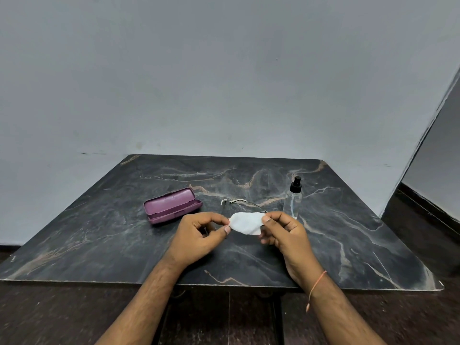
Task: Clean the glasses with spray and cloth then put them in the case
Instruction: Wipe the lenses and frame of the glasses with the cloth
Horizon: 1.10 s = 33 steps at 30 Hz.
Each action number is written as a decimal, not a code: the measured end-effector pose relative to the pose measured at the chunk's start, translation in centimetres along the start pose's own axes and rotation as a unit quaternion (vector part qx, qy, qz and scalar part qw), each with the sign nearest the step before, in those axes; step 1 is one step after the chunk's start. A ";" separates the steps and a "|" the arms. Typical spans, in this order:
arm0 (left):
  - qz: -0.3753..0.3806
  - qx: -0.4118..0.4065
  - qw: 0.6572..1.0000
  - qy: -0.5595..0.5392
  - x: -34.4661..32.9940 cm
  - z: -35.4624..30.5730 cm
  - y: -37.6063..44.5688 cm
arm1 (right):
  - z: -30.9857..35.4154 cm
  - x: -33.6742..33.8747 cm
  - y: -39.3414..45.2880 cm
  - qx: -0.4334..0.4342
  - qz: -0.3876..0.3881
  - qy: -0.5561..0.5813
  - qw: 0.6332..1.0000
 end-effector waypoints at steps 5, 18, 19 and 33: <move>0.010 0.007 1.000 0.002 0.0 -0.3 0.2 | 0.1 -0.1 -0.1 -0.001 0.007 0.007 1.000; 0.015 0.035 0.998 -0.048 -0.2 -0.6 0.6 | -0.1 -2.9 -1.3 0.106 0.147 -0.231 0.956; 0.015 0.037 0.998 -0.051 -0.2 -0.5 0.6 | -0.1 -3.1 -1.4 0.110 0.153 -0.242 0.952; 0.064 0.066 0.994 -0.052 -1.0 0.2 0.6 | 1.7 -2.5 -2.2 0.276 0.002 -0.319 0.907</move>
Point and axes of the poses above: each hand's wrist, its own y-axis towards the middle knuckle, its own x-axis out of the back of the hand, z = x × y, the point moved 7 cm from there along y, towards the middle knuckle, and after that the axes turned 3 degrees about -x, right-handed, at the moved point
